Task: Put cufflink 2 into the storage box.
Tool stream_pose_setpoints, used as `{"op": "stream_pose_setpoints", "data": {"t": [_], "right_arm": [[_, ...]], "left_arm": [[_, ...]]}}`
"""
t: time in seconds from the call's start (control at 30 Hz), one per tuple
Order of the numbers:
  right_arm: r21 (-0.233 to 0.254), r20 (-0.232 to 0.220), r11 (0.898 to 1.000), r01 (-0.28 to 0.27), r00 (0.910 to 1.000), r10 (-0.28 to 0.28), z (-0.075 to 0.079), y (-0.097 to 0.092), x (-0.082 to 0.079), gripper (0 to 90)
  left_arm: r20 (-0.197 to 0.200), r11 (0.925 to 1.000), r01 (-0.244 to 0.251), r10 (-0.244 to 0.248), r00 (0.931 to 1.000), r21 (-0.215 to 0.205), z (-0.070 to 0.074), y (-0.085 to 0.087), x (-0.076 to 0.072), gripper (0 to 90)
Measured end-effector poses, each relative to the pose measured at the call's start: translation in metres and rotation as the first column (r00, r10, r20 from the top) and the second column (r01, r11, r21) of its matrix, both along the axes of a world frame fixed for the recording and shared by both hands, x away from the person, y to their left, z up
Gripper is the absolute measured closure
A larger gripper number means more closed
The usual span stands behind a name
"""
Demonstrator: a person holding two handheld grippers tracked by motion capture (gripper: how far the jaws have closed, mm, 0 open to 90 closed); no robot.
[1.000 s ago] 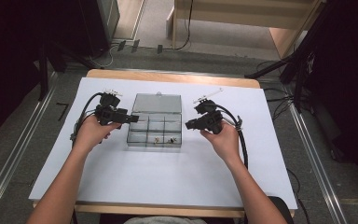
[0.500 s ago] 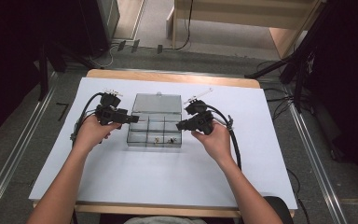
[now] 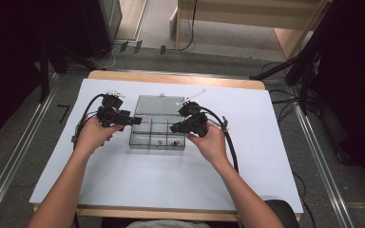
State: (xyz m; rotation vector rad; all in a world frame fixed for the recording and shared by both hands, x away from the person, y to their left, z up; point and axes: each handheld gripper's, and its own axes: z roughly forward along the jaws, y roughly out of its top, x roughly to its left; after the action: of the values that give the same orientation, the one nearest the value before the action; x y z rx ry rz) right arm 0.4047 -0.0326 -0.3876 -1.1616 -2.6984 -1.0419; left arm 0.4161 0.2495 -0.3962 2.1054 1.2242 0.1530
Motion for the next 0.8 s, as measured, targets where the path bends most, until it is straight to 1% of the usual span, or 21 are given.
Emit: {"op": "stream_pose_setpoints", "data": {"t": [0.2,0.33,0.5,0.63,0.8], "right_arm": [[0.006,-0.003,1.000,-0.019,0.9998,0.019,-0.002,0.008,0.001,79.7],[0.008,-0.020,0.999,-0.035,0.9992,0.035,-0.005,0.015,0.001,79.7],[0.012,-0.020,0.999,-0.047,0.9987,0.047,-0.008,0.021,0.001,79.7],[0.022,-0.027,0.998,-0.055,0.9981,0.055,-0.013,0.025,0.002,79.7],[0.023,-0.041,0.998,-0.061,0.9972,0.062,-0.019,0.030,0.003,79.6]], "left_arm": [[-0.005,1.0000,0.002,-0.002,1.0000,0.002,0.000,-0.001,0.000,33.7],[0.003,1.0000,0.000,0.000,1.0000,-0.002,0.001,0.000,0.000,33.7],[0.000,1.0000,-0.004,0.004,1.0000,-0.003,0.000,0.001,0.001,33.7],[0.001,1.0000,-0.002,0.002,1.0000,-0.003,0.000,0.001,0.001,33.7],[-0.004,1.0000,0.000,0.000,1.0000,0.002,-0.001,0.001,0.001,33.7]]}}
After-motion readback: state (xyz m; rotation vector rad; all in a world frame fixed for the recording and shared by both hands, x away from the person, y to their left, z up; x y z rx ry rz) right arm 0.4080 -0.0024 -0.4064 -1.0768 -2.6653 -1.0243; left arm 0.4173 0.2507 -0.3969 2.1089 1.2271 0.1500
